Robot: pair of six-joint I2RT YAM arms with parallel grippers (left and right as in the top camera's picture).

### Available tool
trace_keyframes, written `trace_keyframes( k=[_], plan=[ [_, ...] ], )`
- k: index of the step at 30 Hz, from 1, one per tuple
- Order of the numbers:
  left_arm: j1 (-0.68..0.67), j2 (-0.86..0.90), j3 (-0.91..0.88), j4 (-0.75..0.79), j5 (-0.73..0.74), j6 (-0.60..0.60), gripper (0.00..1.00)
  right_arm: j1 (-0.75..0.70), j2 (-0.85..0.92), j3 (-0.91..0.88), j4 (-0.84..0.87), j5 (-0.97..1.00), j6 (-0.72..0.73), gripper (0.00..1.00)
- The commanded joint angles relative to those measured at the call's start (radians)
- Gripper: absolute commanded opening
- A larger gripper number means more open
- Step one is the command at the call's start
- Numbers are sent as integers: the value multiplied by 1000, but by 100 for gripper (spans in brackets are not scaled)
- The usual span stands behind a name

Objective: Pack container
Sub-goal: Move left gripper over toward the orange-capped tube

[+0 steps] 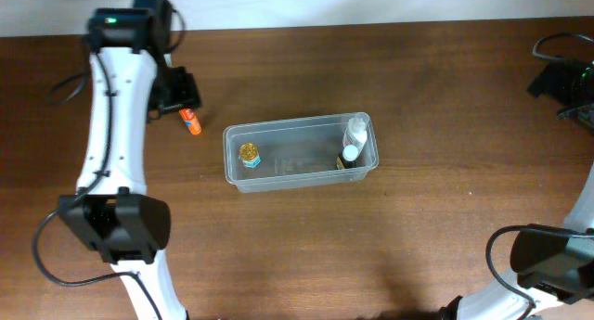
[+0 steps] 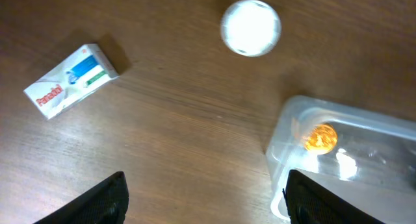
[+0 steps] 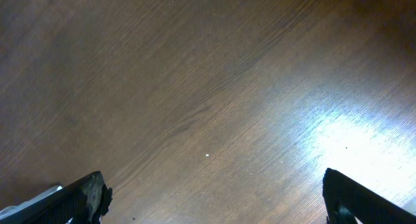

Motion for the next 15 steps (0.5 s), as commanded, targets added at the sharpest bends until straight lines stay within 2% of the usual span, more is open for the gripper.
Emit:
trace_keyframes(
  k=[1,7,13,15],
  plan=[
    [34,-89,15,-4,36,5,77,-2,-14,15,0,2,6,98],
    [52,-226,-29,-4,14,32,78,-2,-14,15,0,2,6,98],
    [52,-435,-242,-2,-125,14,79,-2,-14,15,0,2,6,98],
    [57,-494,-319,16,-151,13,82,-2,-14,15,0,2,6,98]
  ],
)
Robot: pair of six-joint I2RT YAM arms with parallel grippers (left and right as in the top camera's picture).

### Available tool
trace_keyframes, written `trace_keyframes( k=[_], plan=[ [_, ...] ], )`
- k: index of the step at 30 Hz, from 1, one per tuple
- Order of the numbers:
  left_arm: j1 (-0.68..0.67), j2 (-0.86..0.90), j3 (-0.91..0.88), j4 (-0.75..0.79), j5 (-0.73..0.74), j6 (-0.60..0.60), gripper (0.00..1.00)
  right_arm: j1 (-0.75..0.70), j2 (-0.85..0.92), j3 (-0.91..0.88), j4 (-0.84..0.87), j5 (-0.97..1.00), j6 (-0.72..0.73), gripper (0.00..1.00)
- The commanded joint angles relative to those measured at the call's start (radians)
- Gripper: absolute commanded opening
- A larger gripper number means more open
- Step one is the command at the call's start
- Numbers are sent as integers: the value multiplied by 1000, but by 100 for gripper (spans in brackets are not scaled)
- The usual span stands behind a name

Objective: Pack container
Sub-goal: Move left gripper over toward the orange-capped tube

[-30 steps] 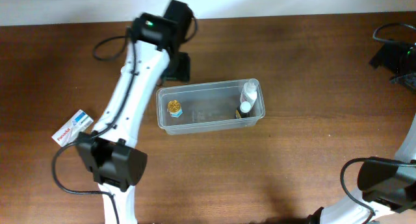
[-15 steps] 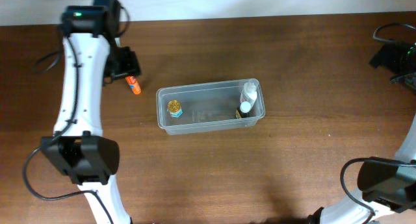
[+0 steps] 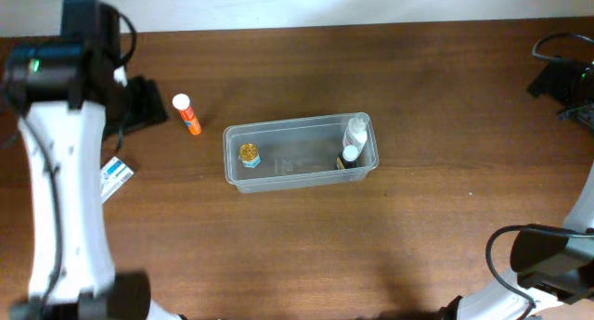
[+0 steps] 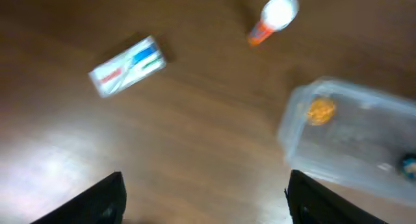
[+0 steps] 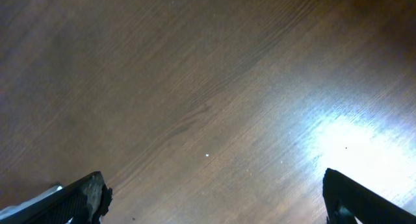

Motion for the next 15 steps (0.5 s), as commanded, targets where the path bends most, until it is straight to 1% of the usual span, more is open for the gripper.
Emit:
trace_keyframes(
  k=[1,4,5,6,9,12,15],
  plan=[
    [16,-117,-158,33,-95,1,83,-2,-14,15,0,2,6,98],
    [50,-212,-299,105,-86,1,87,-2,-14,15,0,2,6,98],
    [66,-242,-348,135,-80,2,92,-2,-14,15,0,2,6,98],
    [80,-267,-393,164,-78,2,94,-2,-14,15,0,2,6,98],
    [127,-325,-531,283,-70,48,98,-2,-14,15,0,2,6,98],
    [176,-330,-643,404,-46,73,99,-2,-14,15,0,2,6,98],
    [211,-309,-697,480,-32,72,99,-2,-15,15,0,2,6,98]
  ],
)
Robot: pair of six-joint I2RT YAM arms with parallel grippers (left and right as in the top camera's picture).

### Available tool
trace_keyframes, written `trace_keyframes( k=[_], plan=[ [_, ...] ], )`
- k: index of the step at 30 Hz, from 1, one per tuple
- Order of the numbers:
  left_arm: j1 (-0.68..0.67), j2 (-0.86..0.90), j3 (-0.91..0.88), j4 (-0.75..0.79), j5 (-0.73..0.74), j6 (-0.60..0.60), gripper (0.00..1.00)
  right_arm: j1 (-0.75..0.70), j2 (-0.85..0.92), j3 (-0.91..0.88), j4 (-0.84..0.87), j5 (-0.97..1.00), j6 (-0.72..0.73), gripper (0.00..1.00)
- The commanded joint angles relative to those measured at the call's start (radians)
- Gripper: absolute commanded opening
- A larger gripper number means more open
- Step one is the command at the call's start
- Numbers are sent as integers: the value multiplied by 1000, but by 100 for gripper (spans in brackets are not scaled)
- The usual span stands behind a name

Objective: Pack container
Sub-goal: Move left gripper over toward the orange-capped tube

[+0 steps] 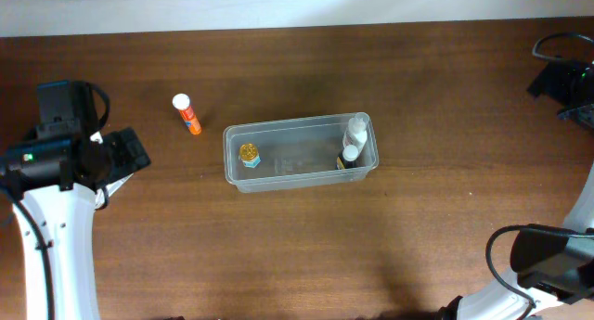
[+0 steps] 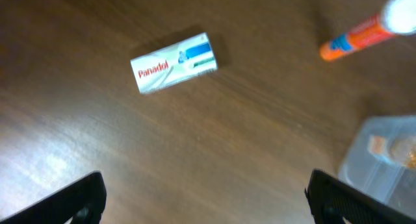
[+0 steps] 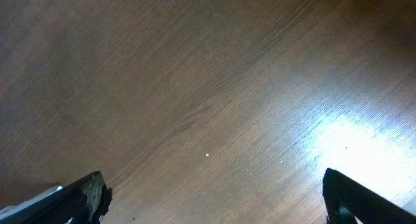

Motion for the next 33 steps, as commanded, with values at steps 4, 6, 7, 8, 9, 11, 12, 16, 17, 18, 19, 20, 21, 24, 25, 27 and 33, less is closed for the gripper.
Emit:
trace_keyframes(
  k=[4,6,7,8,9,11,12,16,17,18,19,20,21,24,25,27,33],
  plan=[
    [49,55,-77,91,16,30,99,-2,-14,15,0,2,6,98],
    [48,67,-77,92,12,30,99,-2,-14,15,0,2,6,98],
    [48,70,-77,97,9,31,99,-2,-14,15,0,2,6,98],
    [48,72,-77,106,10,32,99,-2,-14,15,0,2,6,98],
    [48,74,-77,117,16,48,99,-2,-14,15,0,2,6,98],
    [43,78,-77,170,115,155,99,-2,-14,15,0,2,6,98],
    [41,80,-77,202,192,209,99,-2,-14,15,0,2,6,98],
    [19,87,-77,316,344,266,99,-2,-14,15,0,2,6,98],
    [8,94,-77,349,344,266,99,-2,-14,15,0,2,6,98],
    [-1,100,-77,375,344,266,99,-2,-15,15,0,2,6,98],
    [-10,107,-77,395,342,266,99,-2,-14,15,0,2,6,98],
    [-20,116,-77,418,339,266,99,-2,-14,15,0,2,6,98],
    [-30,129,-77,440,335,266,99,-2,-14,15,0,2,6,98],
    [-62,180,-77,509,307,266,99,-2,-14,15,0,2,6,98],
    [-75,208,-77,545,306,266,99,-2,-14,15,0,2,6,98],
    [-91,242,-77,588,306,266,99,-2,-14,15,0,2,6,98],
    [-133,325,-77,715,306,266,99,-2,-14,15,0,2,6,98]
  ],
)
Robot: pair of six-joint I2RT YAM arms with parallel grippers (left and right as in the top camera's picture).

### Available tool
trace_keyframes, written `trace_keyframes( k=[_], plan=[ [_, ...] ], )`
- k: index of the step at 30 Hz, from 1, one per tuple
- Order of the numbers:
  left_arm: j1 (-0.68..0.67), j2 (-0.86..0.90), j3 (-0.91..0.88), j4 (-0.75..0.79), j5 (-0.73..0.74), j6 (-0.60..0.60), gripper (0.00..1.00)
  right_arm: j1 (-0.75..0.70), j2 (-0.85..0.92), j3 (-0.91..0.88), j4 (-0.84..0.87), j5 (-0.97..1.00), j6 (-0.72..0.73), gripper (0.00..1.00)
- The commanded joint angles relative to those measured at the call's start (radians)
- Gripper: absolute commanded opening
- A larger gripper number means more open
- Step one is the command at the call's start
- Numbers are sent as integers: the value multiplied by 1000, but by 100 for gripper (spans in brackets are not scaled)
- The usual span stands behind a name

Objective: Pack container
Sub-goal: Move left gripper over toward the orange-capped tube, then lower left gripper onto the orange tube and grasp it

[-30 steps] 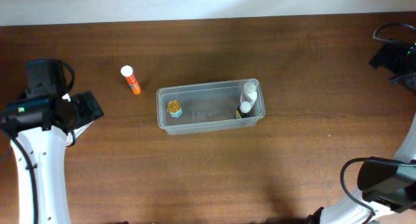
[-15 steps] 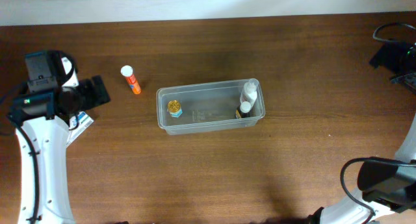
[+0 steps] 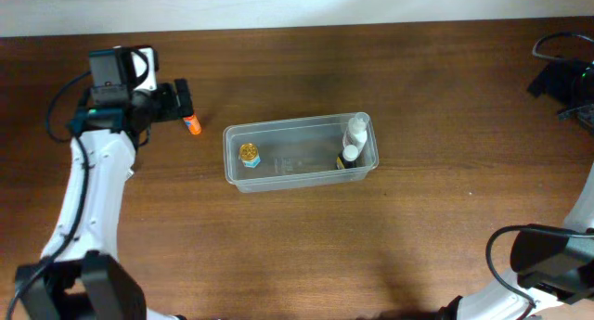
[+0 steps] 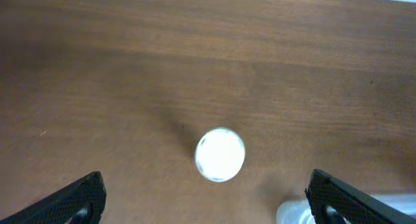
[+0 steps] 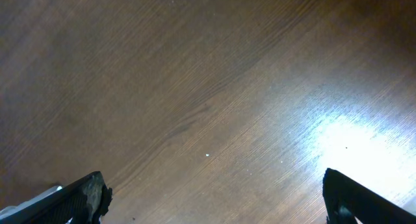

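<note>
The clear plastic container [image 3: 300, 153] lies mid-table, and one corner of it [image 4: 291, 212] shows in the left wrist view. Inside are a gold-capped item [image 3: 249, 154] at the left end and two white-capped bottles [image 3: 353, 142] at the right end. An orange tube with a white cap [image 3: 190, 123] lies left of the container. My left gripper [image 4: 207, 193] hangs open right over it, facing the cap [image 4: 220, 154] end-on between the fingers [image 4: 78, 201]. My right gripper [image 5: 214, 201] is open over bare wood at the far right.
The brown wooden table [image 3: 436, 227] runs to a white wall strip along the back edge. Cables and dark gear [image 3: 560, 79] sit at the right rear corner. My left arm [image 3: 93, 190] stretches along the table's left side.
My left gripper was over the Panadol box at the left front. It now stands further back and right, above the orange tube's cap. The box is out of view. The right arm is unchanged.
My left gripper first hung open near the tube and the container's left end. It then stood further left with the Panadol box and the tube in view, then over the box. Now it is above the tube, still open and holding nothing. The right gripper stayed put.
</note>
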Motion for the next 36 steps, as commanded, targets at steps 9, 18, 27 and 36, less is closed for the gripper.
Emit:
trace_keyframes(
  k=[9,18,27,36],
  plan=[
    [-53,135,-4,159,1,38,99,-2,-14,15,0,2,6,98],
    [-54,223,-4,172,-59,38,99,-2,-14,15,0,2,6,98],
    [-54,230,-4,179,-59,38,81,-2,-14,15,0,2,6,98],
    [-54,230,-4,158,-58,38,47,-2,-14,15,0,2,6,98]
  ],
)
